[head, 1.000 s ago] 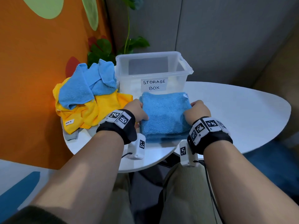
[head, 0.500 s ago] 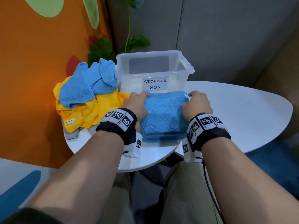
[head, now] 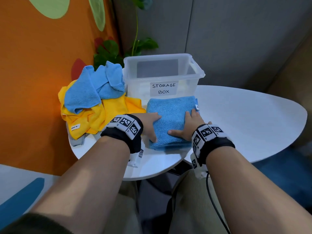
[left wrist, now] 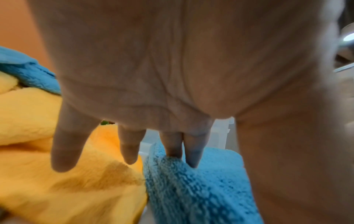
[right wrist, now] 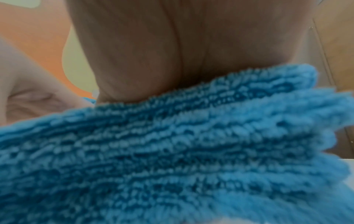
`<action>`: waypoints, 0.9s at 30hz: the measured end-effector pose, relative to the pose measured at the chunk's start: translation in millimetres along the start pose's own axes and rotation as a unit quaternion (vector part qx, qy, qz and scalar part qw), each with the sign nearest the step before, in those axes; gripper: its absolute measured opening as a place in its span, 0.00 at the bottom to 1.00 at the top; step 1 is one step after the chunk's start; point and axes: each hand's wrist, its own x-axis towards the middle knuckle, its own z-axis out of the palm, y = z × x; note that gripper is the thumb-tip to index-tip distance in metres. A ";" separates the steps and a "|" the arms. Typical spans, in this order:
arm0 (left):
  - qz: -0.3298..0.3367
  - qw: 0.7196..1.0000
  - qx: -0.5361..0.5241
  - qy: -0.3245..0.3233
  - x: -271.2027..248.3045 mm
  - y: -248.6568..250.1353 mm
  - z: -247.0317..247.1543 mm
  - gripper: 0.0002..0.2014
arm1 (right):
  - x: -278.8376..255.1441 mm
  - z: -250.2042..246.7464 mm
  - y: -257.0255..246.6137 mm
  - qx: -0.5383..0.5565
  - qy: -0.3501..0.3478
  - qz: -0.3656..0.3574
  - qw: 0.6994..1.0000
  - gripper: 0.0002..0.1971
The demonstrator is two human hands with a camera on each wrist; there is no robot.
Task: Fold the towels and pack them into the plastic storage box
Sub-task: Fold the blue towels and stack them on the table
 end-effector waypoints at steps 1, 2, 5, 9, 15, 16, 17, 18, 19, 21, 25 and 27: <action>0.003 1.000 -0.009 0.006 -0.4 -0.9 0.8 0.52 | 0.9 -0.7 -1.2 -0.003 -0.002 0.002 1.000 0.62; 0.006 1.000 -0.019 0.015 -0.7 -2.6 1.8 0.51 | 1.5 -1.7 -2.7 -0.007 -0.004 0.008 1.000 0.62; 0.012 0.994 -0.084 0.064 -4.2 -10.9 -0.2 0.46 | -0.6 -9.8 -12.4 -0.011 0.016 0.033 0.999 0.58; 0.000 0.965 -0.162 0.206 -14.0 -28.5 -12.7 0.29 | -3.3 -25.1 -36.8 0.005 0.049 0.017 0.999 0.47; -0.143 0.856 -0.236 0.438 -30.3 -74.3 -17.4 0.09 | 0.6 -29.9 -83.0 0.102 0.116 -0.071 0.985 0.38; -0.183 0.844 -0.227 0.451 -32.8 -84.2 -15.5 0.10 | 0.0 -30.3 -90.2 0.120 0.119 -0.087 0.982 0.36; -0.220 0.838 -0.215 0.450 -35.4 -94.8 -12.7 0.13 | -0.1 -30.2 -97.4 0.136 0.123 -0.100 0.978 0.34; -0.249 0.840 -0.204 0.436 -38.0 -104.6 -9.1 0.17 | -0.3 -30.3 -104.3 0.150 0.128 -0.110 0.974 0.32; -0.268 0.849 -0.193 0.413 -39.8 -113.1 -5.3 0.20 | 0.2 -30.1 -110.7 0.161 0.132 -0.118 0.971 0.30; -0.280 0.865 -0.177 0.376 -41.3 -126.1 2.4 0.26 | 1.6 -29.6 -123.3 0.178 0.138 -0.134 0.965 0.27; -0.273 0.853 -0.183 0.405 -40.3 -144.6 10.8 0.23 | 3.7 -30.6 -143.8 0.200 0.143 -0.161 0.956 0.23; -0.263 0.839 -0.204 0.430 -41.1 -153.7 12.6 0.15 | 3.5 -32.2 -150.7 0.201 0.145 -0.168 0.954 0.22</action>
